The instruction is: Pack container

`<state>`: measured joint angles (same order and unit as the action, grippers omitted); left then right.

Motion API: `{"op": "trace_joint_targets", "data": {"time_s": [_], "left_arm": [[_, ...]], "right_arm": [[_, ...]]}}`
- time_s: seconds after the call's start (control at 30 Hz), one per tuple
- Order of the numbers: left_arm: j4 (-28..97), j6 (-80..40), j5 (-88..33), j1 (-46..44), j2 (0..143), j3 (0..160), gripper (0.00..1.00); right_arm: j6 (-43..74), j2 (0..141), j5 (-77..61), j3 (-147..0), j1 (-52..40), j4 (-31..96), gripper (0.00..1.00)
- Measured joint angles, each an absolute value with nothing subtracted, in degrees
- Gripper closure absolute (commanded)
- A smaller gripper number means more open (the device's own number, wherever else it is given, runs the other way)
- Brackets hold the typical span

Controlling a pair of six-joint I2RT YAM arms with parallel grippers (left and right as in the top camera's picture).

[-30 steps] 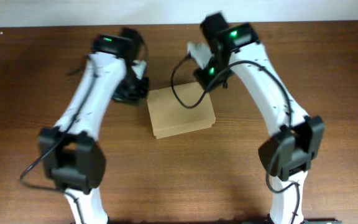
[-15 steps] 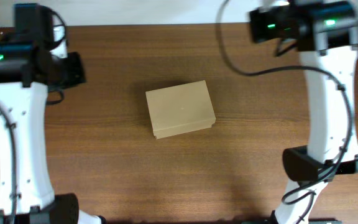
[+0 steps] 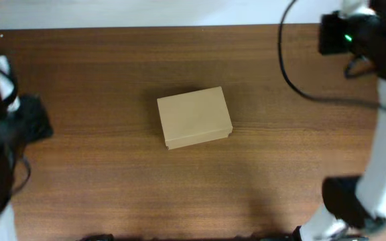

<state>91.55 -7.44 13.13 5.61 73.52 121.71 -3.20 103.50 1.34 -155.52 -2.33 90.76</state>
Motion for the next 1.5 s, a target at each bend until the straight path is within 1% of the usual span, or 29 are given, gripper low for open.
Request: {"op": "trace_joint_targets", "data": {"time_s": [0.13, 0.23, 0.27, 0.4, 0.47, 0.53, 0.63, 0.7, 0.73, 0.77, 0.8, 0.83, 1.03, 1.5], "left_arm": [[93.9, -7.3, 13.9, 5.6, 70.8, 122.0, 0.87], [93.9, -7.3, 14.1, 5.6, 69.9, 121.3, 0.87], [93.8, -7.3, 14.1, 5.6, 69.5, 120.6, 0.87], [93.1, -7.7, 15.0, 5.6, 65.4, 113.3, 0.86], [92.5, -8.3, 15.3, 5.6, 62.0, 107.7, 0.86], [91.5, -9.0, 15.4, 5.5, 58.3, 101.8, 0.86], [90.7, -10.2, 15.5, 4.9, 53.3, 94.2, 0.72], [90.4, -11.3, 15.5, 4.8, 50.7, 89.8, 0.59], [90.3, -11.7, 15.6, 4.8, 49.7, 87.7, 0.45], [90.2, -12.4, 15.6, 4.8, 48.7, 85.6, 0.0], [90.1, -12.7, 15.6, 4.8, 48.0, 83.9, 0.0], [90.1, -13.1, 15.5, 4.8, 47.6, 82.5, 0.0], [89.8, -13.6, 15.5, 4.8, 47.2, 78.8, 0.01], [86.7, -14.4, 13.7, 4.8, 47.1, 78.8, 0.0]], "right_arm": [[-1.5, 92.8, 2.2, -152.2, -2.3, 89.7, 0.96], [-0.8, 84.2, 3.4, -144.6, -2.3, 86.6, 0.96], [-0.4, 78.7, 4.4, -138.3, -2.3, 84.2, 0.96], [0.0, 65.2, 6.9, -120.2, -2.3, 78.3, 0.96], [0.4, 58.9, 7.7, -111.2, -2.3, 77.9, 0.96], [1.0, 54.8, 8.2, -105.4, -2.3, 80.1, 0.96], [2.7, 50.6, 8.6, -98.6, -2.3, 85.2, 0.96], [3.3, 49.0, 8.7, -95.0, -2.3, 87.1, 0.96], [3.7, 48.4, 8.8, -93.2, -2.3, 87.3, 0.9], [4.3, 48.1, 8.8, -91.8, -2.3, 87.5, 0.73], [4.5, 47.8, 8.7, -90.2, -2.3, 87.5, 0.21], [4.5, 47.8, 8.8, -89.3, -2.3, 87.7, 0.01], [4.7, 47.9, 8.8, -86.1, -2.3, 88.0, 0.01], [4.8, 47.9, 8.8, -86.0, -2.3, 88.1, 0.01]]}}
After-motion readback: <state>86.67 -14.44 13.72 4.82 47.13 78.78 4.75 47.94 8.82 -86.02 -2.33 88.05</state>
